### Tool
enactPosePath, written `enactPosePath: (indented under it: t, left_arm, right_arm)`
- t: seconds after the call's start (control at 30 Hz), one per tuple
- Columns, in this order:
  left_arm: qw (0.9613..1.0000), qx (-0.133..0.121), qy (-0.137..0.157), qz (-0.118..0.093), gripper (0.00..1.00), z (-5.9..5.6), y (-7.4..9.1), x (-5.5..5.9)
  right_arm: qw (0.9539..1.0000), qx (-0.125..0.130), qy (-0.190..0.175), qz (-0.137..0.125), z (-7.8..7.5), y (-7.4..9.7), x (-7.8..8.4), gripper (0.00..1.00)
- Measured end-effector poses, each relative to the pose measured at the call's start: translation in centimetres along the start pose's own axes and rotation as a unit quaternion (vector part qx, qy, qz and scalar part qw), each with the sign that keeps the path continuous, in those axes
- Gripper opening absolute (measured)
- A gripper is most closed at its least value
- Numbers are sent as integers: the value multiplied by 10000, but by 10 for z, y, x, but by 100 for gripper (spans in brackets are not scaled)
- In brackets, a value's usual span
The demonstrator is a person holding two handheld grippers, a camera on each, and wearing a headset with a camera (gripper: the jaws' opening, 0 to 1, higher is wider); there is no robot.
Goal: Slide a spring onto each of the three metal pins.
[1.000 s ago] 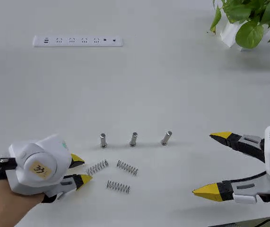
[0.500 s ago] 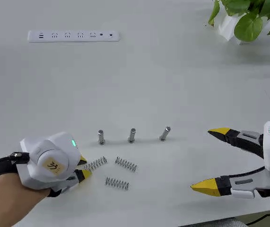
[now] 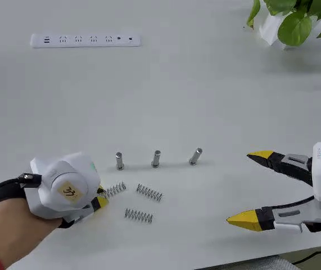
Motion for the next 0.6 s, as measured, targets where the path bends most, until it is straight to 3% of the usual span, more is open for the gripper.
enactPosePath:
  t: [0.6]
  left_arm:
    - [10000, 15, 62, 9, 7, 0, 1, 1]
  right_arm:
    - [10000, -2, -32, 14, 6, 0, -2, 87]
Point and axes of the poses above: the centre of the closed fingertips' face, and the gripper's own axes: y roughly backward along the fingers, z roughly to its left, x roughly out of its underside, the point moved 4 cm from there along y, roughly backward along the fingers, and after that the axes turned 11 degrees about y, right-handed, at the moved point
